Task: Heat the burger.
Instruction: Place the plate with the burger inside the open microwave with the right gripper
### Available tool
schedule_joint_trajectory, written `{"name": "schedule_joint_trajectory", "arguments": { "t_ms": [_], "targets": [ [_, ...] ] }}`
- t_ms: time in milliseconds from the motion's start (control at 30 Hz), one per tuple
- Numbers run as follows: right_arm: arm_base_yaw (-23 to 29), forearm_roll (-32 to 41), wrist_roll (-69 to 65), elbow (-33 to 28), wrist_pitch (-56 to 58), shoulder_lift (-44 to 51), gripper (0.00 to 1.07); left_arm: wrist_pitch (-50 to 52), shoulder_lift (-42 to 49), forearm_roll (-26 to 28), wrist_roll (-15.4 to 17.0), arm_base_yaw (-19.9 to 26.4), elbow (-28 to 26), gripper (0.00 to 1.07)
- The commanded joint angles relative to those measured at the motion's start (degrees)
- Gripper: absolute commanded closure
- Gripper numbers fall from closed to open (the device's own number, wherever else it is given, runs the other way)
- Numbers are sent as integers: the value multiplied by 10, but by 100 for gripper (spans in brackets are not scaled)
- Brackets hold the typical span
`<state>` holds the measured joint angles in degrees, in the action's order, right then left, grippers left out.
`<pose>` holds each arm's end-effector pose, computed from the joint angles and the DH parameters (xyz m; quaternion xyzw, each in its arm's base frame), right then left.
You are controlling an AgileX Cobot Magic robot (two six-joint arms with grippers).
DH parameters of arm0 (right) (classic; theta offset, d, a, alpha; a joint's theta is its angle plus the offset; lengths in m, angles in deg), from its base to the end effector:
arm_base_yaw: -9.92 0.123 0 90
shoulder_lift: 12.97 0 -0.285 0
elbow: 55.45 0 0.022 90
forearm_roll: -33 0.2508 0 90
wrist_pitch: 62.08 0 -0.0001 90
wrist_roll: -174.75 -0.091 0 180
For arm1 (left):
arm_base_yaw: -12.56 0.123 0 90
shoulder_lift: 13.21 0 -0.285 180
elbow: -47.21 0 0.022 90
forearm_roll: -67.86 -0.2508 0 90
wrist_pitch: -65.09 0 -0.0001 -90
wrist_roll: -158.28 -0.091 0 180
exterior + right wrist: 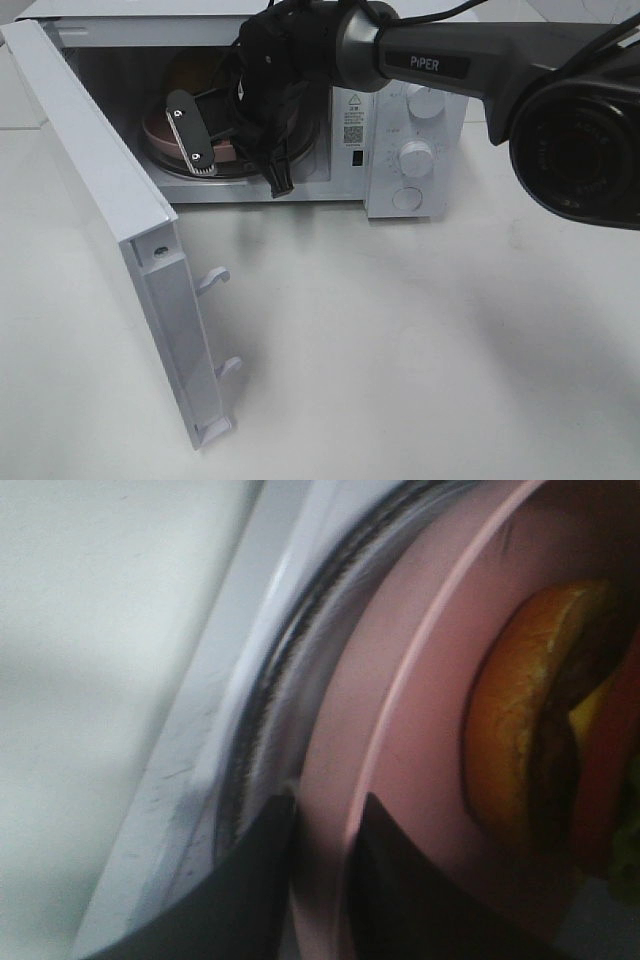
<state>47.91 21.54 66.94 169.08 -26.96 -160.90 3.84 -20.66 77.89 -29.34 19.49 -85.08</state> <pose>0.4407 0.3310 0.1704 -0.7951 0.4866 -0.1826 0.3125 -0.0068 -0.0148 0.2817 0.0097 0.8466 -0.0201 0.5317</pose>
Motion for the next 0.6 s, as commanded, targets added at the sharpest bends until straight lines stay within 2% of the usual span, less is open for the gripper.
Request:
{"name": "schedule_joint_trajectory", "arguments": {
  "t_ms": [33,67,133,233,433,600],
  "targets": [
    [2,13,-1,8,-27,6,66,-2,3,3,4,2,0,7],
    [2,13,-1,8,-27,6,66,-2,3,3,4,2,0,7],
    [2,21,-1,8,-27,6,58,-2,3,3,4,2,0,7],
    [2,22,-2,7,-23,6,55,-2,3,3,4,2,0,7],
    [2,22,-5,-8,-26,12,53,-2,3,3,4,2,0,7],
    [2,23,-5,-50,-42,29,48,-2,3,3,4,2,0,7]
  ]
}}
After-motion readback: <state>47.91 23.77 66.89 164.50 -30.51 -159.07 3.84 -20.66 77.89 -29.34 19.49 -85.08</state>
